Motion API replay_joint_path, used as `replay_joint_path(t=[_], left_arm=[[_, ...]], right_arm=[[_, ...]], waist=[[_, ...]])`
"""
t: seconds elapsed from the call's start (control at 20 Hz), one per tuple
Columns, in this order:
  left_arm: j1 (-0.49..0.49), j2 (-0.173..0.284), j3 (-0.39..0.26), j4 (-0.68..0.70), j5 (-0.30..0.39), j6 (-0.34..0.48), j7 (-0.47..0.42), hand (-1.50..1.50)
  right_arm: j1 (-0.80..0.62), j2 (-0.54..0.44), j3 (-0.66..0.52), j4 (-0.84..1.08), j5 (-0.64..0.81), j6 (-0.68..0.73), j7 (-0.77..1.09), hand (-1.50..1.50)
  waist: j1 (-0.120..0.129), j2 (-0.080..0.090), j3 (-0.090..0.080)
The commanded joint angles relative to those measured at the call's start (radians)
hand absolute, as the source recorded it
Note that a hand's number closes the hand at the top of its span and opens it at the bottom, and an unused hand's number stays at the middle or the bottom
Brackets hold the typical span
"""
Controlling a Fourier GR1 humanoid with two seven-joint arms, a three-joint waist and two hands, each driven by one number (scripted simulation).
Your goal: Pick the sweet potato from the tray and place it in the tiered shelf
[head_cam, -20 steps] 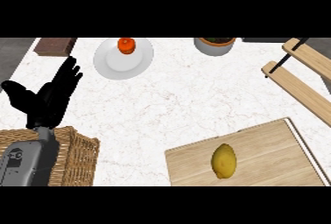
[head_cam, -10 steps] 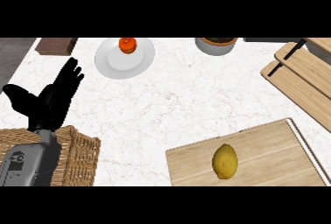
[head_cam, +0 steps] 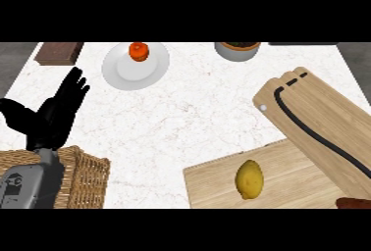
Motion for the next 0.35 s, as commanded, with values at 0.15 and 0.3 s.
replay_joint_path(t=[0.15,0.3], left_arm=[[0.039,0.011,0.017,-0.017,0.014,-0.010,0.000,0.00],[0.023,0.007,0.006,-0.013,0.015,-0.015,0.016,0.00]], right_arm=[[0.109,-0.011,-0.007,-0.047,-0.013,0.151,-0.233,-1.50],[0.145,-0.014,0.017,-0.093,0.003,0.140,-0.274,-1.50]], waist=[[-0.017,-0.008,0.003],[-0.022,-0.006,0.003]])
